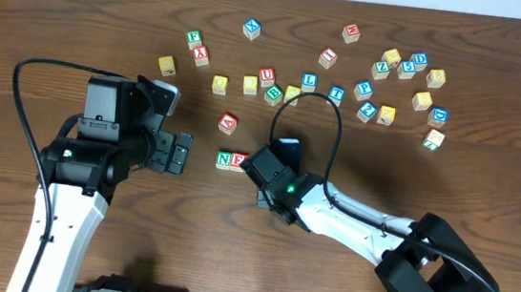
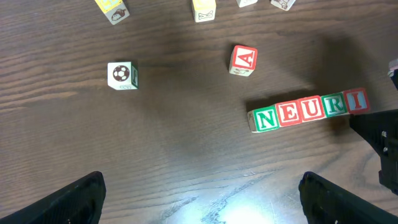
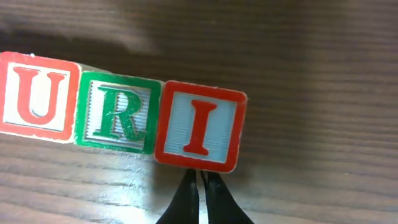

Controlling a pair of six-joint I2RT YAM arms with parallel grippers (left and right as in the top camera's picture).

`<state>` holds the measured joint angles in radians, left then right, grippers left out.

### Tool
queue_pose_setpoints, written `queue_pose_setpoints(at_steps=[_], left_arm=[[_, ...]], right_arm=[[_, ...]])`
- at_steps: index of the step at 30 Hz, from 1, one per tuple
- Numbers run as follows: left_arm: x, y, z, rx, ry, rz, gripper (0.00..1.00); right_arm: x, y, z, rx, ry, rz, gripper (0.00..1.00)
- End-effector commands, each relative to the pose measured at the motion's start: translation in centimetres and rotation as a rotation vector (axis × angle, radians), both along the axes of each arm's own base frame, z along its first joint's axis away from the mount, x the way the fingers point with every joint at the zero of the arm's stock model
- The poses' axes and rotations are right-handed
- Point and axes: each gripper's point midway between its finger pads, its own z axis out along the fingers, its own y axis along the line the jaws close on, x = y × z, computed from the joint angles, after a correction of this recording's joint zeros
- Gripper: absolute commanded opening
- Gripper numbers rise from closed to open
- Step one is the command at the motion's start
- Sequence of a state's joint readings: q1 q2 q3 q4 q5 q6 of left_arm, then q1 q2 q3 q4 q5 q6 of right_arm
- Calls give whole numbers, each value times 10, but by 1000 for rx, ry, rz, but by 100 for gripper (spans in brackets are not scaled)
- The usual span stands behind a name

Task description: Spell out NEURIPS

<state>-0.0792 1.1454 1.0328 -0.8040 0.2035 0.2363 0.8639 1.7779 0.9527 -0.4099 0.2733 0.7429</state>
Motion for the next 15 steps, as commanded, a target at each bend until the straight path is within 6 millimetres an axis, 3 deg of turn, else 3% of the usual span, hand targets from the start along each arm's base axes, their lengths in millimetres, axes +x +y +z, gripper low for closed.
queue_pose_setpoints(at_steps=[1,15], left_arm=[[5,2,10,9,-30,4,98],[5,2,10,9,-30,4,98]], right_arm=[[5,-10,-2,-35,-27,-36,1],[2,-7,-3,-23,-7,-28,1]])
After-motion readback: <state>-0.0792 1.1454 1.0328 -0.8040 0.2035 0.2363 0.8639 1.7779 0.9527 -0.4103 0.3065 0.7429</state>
